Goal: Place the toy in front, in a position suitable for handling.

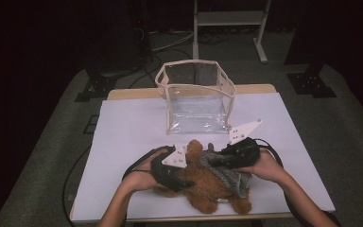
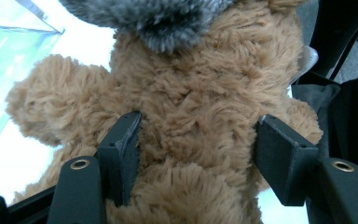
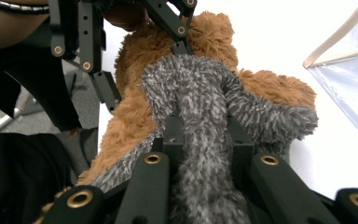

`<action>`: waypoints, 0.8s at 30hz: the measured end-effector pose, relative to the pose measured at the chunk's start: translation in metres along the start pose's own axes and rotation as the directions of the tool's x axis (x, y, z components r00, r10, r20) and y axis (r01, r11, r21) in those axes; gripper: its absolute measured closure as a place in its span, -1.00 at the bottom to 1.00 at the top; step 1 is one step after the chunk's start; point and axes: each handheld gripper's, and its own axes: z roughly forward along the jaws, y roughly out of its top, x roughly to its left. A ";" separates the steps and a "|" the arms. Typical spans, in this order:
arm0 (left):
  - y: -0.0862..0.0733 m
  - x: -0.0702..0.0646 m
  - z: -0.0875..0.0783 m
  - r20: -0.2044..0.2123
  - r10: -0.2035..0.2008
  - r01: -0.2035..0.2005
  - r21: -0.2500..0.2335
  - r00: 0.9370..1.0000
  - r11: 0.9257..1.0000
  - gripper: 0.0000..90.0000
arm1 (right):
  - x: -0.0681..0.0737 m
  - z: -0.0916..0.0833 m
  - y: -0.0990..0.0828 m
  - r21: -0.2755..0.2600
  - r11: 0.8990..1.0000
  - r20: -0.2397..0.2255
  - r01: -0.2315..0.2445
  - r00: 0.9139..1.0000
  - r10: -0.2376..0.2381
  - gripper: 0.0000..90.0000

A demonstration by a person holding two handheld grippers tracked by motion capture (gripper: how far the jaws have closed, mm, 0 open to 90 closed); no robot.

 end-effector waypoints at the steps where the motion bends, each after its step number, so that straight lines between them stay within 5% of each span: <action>1: 0.000 0.000 0.000 0.000 0.000 0.000 0.000 1.000 1.000 -0.20 | 0.000 0.000 0.000 0.000 1.000 0.000 0.000 1.000 0.000 0.66; 7: -0.003 -0.002 -0.001 0.030 0.011 -0.011 0.008 0.999 1.000 -0.20 | -0.003 0.015 0.010 0.017 0.999 -0.014 0.028 1.000 -0.028 0.66; 17: -0.003 -0.002 -0.001 0.024 0.018 -0.018 -0.012 1.000 1.000 -0.20 | -0.007 -0.002 0.001 0.015 1.000 0.034 0.004 0.999 -0.004 0.66; 24: -0.005 0.004 -0.012 0.010 0.006 -0.005 -0.042 1.000 0.999 -0.34 | -0.004 0.010 0.001 0.018 1.000 -0.005 0.007 1.000 -0.007 0.66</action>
